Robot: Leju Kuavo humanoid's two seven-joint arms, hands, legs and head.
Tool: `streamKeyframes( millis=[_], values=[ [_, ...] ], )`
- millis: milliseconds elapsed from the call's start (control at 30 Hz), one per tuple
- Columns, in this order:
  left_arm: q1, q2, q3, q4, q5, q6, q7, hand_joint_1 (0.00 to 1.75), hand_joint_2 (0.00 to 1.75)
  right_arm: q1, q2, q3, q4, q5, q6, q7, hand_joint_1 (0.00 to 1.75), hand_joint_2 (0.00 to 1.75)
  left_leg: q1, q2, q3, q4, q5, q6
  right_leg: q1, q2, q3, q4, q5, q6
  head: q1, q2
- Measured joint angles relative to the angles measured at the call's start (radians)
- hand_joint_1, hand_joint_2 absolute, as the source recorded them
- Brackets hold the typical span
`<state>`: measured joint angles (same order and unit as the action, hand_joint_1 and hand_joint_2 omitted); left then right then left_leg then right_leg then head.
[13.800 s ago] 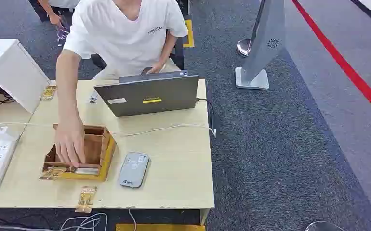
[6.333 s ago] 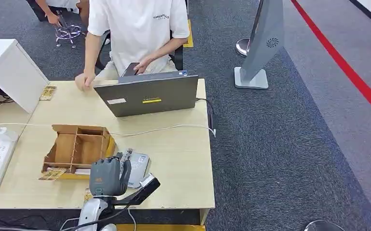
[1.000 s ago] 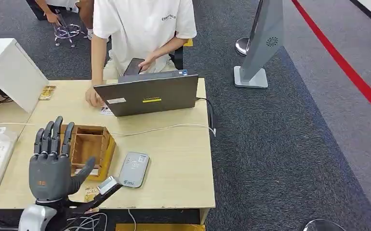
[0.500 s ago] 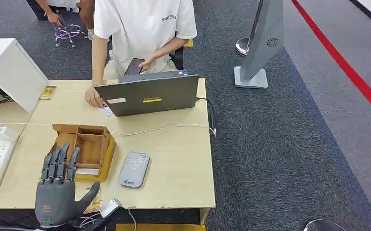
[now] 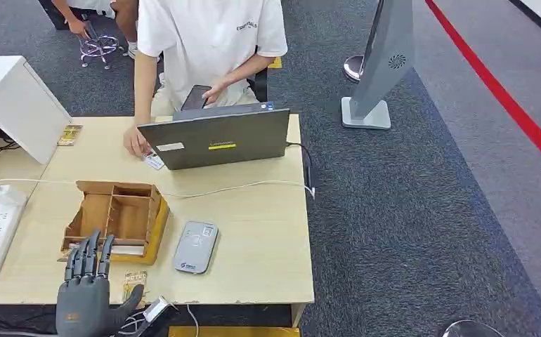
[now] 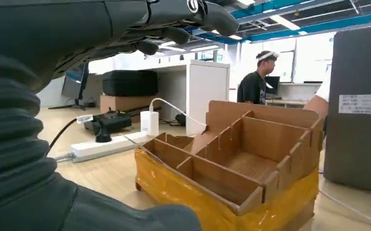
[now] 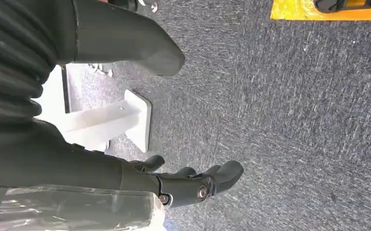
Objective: Pass the card to the sensor for recognition and then transmit it.
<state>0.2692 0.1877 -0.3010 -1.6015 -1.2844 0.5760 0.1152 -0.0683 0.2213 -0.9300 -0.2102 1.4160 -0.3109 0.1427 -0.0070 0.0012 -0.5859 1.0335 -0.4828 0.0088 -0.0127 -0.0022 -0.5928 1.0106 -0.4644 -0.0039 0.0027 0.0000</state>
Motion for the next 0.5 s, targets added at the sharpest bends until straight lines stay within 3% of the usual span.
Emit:
streamKeyframes(
  millis=[500],
  values=[
    [0.000, -0.012, 0.073, 0.071, -0.023, 0.024, -0.012, 0.00, 1.75, 0.000, 0.000, 0.000, 0.000, 0.008, 0.001, 0.000, 0.00, 1.75, 0.000, 0.000, 0.000, 0.000, 0.000, 0.000, 0.000, 0.000, 0.000, 0.000, 0.000, 0.000, 0.000, 0.000]
  ],
)
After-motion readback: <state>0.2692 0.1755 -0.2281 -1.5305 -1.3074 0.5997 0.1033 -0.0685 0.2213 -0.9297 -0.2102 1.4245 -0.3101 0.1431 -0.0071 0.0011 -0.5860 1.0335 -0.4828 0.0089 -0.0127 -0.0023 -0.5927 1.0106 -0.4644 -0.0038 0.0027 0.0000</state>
